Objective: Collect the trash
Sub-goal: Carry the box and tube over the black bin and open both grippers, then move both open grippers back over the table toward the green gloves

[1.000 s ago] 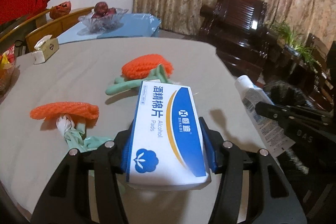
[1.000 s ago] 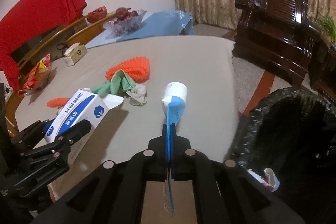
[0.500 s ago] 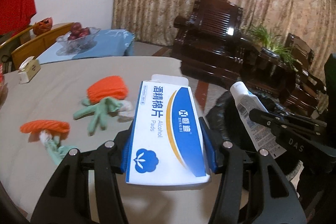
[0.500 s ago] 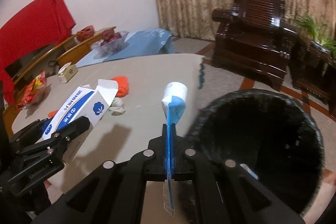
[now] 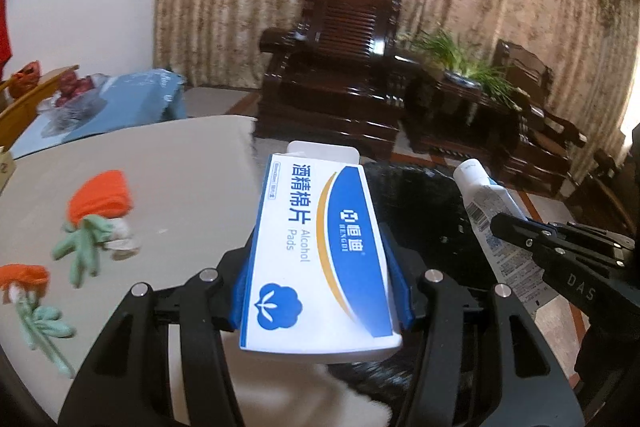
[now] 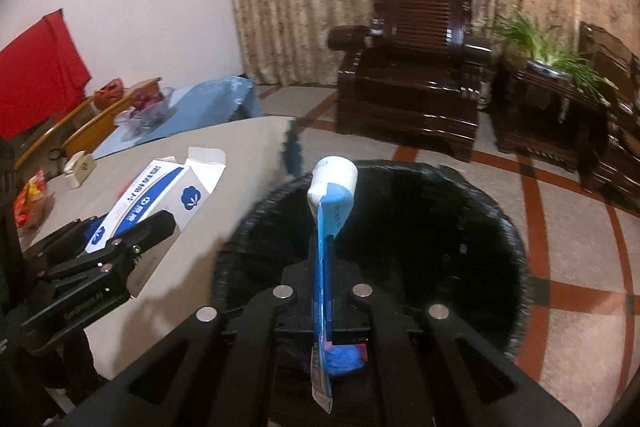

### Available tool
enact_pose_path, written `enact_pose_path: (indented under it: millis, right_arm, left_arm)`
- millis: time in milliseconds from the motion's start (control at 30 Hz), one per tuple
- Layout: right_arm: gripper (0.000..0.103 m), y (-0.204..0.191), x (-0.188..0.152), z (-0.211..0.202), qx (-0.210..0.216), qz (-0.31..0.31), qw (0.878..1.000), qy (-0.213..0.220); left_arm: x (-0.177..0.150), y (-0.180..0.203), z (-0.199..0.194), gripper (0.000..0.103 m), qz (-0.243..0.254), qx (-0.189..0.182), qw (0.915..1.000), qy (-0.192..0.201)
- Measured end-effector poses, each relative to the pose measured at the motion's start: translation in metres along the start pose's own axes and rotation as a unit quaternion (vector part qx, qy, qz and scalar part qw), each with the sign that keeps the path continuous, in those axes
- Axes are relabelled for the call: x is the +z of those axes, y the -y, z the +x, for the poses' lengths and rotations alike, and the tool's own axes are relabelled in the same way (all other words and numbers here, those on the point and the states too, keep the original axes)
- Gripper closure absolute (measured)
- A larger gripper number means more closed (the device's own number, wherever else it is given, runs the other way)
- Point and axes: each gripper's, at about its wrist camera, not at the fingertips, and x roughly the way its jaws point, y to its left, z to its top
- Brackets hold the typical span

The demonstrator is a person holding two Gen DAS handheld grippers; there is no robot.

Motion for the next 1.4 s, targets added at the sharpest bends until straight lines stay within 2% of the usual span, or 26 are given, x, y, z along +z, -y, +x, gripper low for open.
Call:
enact_pose_path:
  millis: [267,467,533,567,633,700,733,800,900,1033,1300,1400]
  right_arm:
    - [0.101,0.043,-0.011,0.019,-0.019,0.025,0.999,-0.023]
    - [0.099,0.062,-0.020,0.038,-0.005,0.045,0.998,-0.045]
    - [0.095,0.065,-0.025,0.039,-0.007,0.047,0.998,-0.050]
    - [0.088,0.066,-0.028,0.040,-0.011,0.046,0.998,-0.052]
    - [0.077,0.070,-0.031,0.039,-0.021,0.047,0.997,-0.054]
    - [0.057,0.074,-0.033,0.035,-0.032,0.051,0.997,-0.050]
    - [0.051,0.075,-0.034,0.032,-0.037,0.052,0.997,-0.047]
    - [0.028,0.075,-0.034,0.021,-0.048,0.053,0.997,-0.030]
    - [0.014,0.073,-0.033,0.007,-0.055,0.051,0.997,-0.008]
    - [0.007,0.062,-0.026,-0.013,-0.055,0.052,0.997,0.026]
    - [0.006,0.015,-0.005,-0.027,-0.018,0.037,0.996,0.076]
    - [0.006,-0.010,0.000,-0.023,0.001,0.021,0.997,0.079]
  left_arm:
    - [-0.001,0.038,0.047,0.050,0.021,-0.027,0.9990,-0.027]
    - [-0.005,0.052,0.074,0.049,0.030,-0.047,0.9973,-0.047]
    - [-0.007,0.050,0.079,0.045,0.026,-0.060,0.9961,-0.059]
    - [-0.008,0.049,0.081,0.036,0.023,-0.062,0.9959,-0.062]
    - [-0.009,0.049,0.081,0.034,0.022,-0.060,0.9961,-0.060]
    - [-0.009,0.045,0.077,0.031,0.023,-0.059,0.9964,-0.057]
    - [-0.007,0.044,0.076,0.030,0.022,-0.057,0.9966,-0.055]
    - [-0.003,0.041,0.069,0.023,0.020,-0.051,0.9974,-0.047]
    - [0.002,0.033,0.053,0.016,0.018,-0.034,0.9988,-0.032]
    - [0.005,0.016,0.030,0.012,0.013,-0.013,0.9997,-0.017]
    - [0.008,-0.030,-0.024,0.012,-0.001,0.045,0.9989,0.013]
    - [0.005,-0.050,-0.042,0.012,-0.010,0.067,0.9975,0.023]
